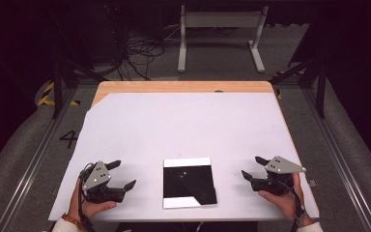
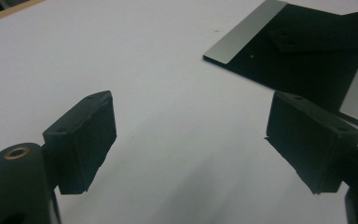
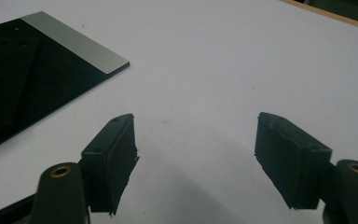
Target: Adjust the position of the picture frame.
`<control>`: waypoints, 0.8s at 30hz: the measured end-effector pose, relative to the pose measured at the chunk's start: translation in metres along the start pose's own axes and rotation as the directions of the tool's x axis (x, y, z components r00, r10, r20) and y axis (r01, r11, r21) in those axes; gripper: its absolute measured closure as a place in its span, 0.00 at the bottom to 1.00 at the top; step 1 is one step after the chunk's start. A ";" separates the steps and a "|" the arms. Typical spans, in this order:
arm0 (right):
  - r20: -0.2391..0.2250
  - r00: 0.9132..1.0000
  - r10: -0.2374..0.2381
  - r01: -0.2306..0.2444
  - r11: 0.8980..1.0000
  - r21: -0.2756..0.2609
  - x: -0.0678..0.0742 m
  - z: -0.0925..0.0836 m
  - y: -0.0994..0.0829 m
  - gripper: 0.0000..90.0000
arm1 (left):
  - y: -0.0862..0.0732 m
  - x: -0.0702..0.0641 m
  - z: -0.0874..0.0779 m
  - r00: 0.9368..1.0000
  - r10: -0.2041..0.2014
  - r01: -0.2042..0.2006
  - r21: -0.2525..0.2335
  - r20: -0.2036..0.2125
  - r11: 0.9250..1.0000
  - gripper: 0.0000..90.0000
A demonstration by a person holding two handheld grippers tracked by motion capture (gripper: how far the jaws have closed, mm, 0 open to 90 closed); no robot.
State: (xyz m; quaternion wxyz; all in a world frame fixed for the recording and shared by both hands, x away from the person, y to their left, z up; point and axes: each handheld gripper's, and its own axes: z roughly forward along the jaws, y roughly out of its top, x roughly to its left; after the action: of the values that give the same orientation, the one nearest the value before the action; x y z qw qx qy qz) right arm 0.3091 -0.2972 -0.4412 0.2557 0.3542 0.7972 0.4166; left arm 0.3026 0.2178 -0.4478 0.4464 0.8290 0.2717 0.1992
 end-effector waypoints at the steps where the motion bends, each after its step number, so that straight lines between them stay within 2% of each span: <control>1: -0.004 1.000 0.000 0.000 1.000 -0.001 0.001 0.000 0.000 0.35 | 0.001 -0.003 0.002 1.000 0.007 -0.007 0.013 0.013 1.000 0.21; 4: -0.016 1.000 -0.014 0.014 1.000 -0.005 0.005 -0.003 0.002 0.45 | 0.000 -0.005 0.006 0.999 0.001 -0.002 0.029 0.040 1.000 0.26; 5: -0.016 1.000 -0.014 0.014 1.000 -0.005 0.005 -0.003 0.002 0.45 | 0.000 -0.005 0.006 0.999 0.001 -0.002 0.029 0.040 1.000 0.28; 6: -0.035 0.999 -0.022 0.022 1.000 -0.009 0.008 -0.005 0.005 0.54 | 0.000 -0.006 0.006 0.999 -0.012 0.011 0.032 0.047 0.999 0.31; 7: -0.035 0.999 -0.022 0.022 1.000 -0.009 0.008 -0.005 0.005 0.54 | 0.000 -0.007 0.007 0.998 -0.011 0.009 0.037 0.068 0.999 0.31; 8: -0.049 0.998 -0.037 0.037 0.999 -0.009 0.011 -0.004 0.007 0.58 | 0.000 -0.009 0.007 0.997 -0.005 0.002 0.037 0.082 0.999 0.39; 9: -0.049 0.998 -0.037 0.037 0.999 -0.009 0.011 -0.004 0.007 0.58 | 0.001 -0.011 0.008 0.996 0.001 -0.005 0.038 0.087 0.999 0.39; 10: -0.054 0.998 -0.037 0.037 0.999 -0.004 0.012 -0.004 0.007 0.60 | 0.002 -0.013 0.009 0.994 0.004 -0.008 0.040 0.113 0.999 0.41; 12: -0.066 0.997 -0.044 0.045 0.999 0.015 0.014 -0.001 0.006 0.65 | 0.002 -0.016 0.011 0.989 0.018 -0.025 0.048 0.146 0.999 0.54; 15: -0.084 0.996 -0.041 0.044 0.999 0.030 0.016 0.001 0.006 0.72 | 0.002 -0.022 0.015 0.985 0.039 -0.054 0.081 0.170 0.995 0.69; 16: -0.096 0.995 -0.039 0.042 0.999 0.033 0.018 0.002 0.006 0.74 | 0.003 -0.024 0.017 0.981 0.041 -0.059 0.094 0.188 0.994 0.78; 18: -0.103 0.994 -0.039 0.043 0.998 0.035 0.019 0.002 0.006 0.76 | 0.003 -0.028 0.018 0.979 0.042 -0.064 0.102 0.200 0.993 0.81; 20: -0.133 0.990 -0.042 0.049 0.998 0.045 0.023 0.005 0.006 0.76 | 0.004 -0.033 0.020 0.971 0.050 -0.079 0.114 0.232 0.990 0.87; 22: -0.167 0.985 -0.054 0.063 0.997 0.049 0.029 0.006 0.008 0.78 | 0.005 -0.036 0.022 0.971 0.056 -0.087 0.126 0.233 0.988 0.90; 24: -0.205 0.977 -0.066 0.079 0.996 0.053 0.040 0.006 0.010 0.79 | 0.006 -0.038 0.026 0.968 0.048 -0.083 0.132 0.247 0.988 0.91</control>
State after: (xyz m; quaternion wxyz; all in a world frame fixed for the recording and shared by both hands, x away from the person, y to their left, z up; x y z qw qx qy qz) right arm 0.2922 -0.2597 -0.4404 0.1773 0.2882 0.8438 0.4166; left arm 0.2891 0.1748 -0.4598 0.4096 0.8852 0.2007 0.0910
